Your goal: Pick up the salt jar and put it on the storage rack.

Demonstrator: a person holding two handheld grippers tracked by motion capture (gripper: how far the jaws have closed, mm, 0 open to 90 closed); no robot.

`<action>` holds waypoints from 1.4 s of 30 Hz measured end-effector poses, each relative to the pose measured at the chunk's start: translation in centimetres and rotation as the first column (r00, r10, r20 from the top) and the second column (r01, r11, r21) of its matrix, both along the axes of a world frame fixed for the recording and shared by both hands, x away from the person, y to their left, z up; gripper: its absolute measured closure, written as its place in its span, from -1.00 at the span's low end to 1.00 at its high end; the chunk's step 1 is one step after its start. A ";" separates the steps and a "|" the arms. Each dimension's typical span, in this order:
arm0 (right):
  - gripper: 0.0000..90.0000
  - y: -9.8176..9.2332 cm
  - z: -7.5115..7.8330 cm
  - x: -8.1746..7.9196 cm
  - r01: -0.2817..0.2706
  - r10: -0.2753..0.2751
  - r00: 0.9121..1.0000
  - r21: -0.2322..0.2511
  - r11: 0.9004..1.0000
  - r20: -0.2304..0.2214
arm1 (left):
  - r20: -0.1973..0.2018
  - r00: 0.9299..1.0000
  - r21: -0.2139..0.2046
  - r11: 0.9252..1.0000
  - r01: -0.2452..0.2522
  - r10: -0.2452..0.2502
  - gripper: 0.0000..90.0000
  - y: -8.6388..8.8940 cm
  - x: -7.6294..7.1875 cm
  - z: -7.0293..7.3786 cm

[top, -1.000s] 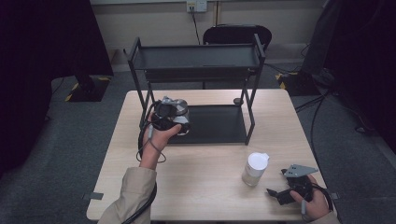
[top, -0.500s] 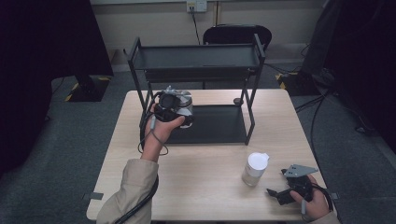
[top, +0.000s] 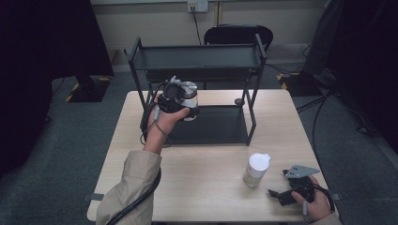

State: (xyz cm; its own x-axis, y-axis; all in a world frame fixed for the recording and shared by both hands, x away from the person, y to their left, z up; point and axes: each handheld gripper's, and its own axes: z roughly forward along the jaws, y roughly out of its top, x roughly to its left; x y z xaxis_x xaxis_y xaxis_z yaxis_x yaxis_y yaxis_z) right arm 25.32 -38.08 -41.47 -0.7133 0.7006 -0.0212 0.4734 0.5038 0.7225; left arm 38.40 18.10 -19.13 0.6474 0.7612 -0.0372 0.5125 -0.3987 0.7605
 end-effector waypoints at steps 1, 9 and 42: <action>-1.00 0.0 0.0 0.0 0.000 0.000 1.000 0.000 1.000 0.000 | 0.002 1.000 0.004 1.000 0.001 -0.001 -0.32 -0.1 0.0 0.3; -1.00 0.0 0.0 0.0 0.000 0.000 1.000 0.000 1.000 0.000 | 0.012 1.000 -0.008 1.000 0.012 -0.011 -0.32 -0.4 0.4 1.6; -1.00 0.0 0.0 0.0 0.000 0.000 1.000 0.000 1.000 0.000 | 0.053 0.999 -0.018 1.000 -0.011 0.012 -0.32 -0.7 0.9 7.2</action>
State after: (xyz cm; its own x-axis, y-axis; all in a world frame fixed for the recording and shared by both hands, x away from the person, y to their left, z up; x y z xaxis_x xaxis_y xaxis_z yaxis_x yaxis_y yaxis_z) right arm 25.32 -38.08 -41.47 -0.7130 0.7008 -0.0208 0.4737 0.5035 0.7226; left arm 39.30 17.45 -11.92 0.6402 0.7681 -0.0159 0.4753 -0.3797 0.7937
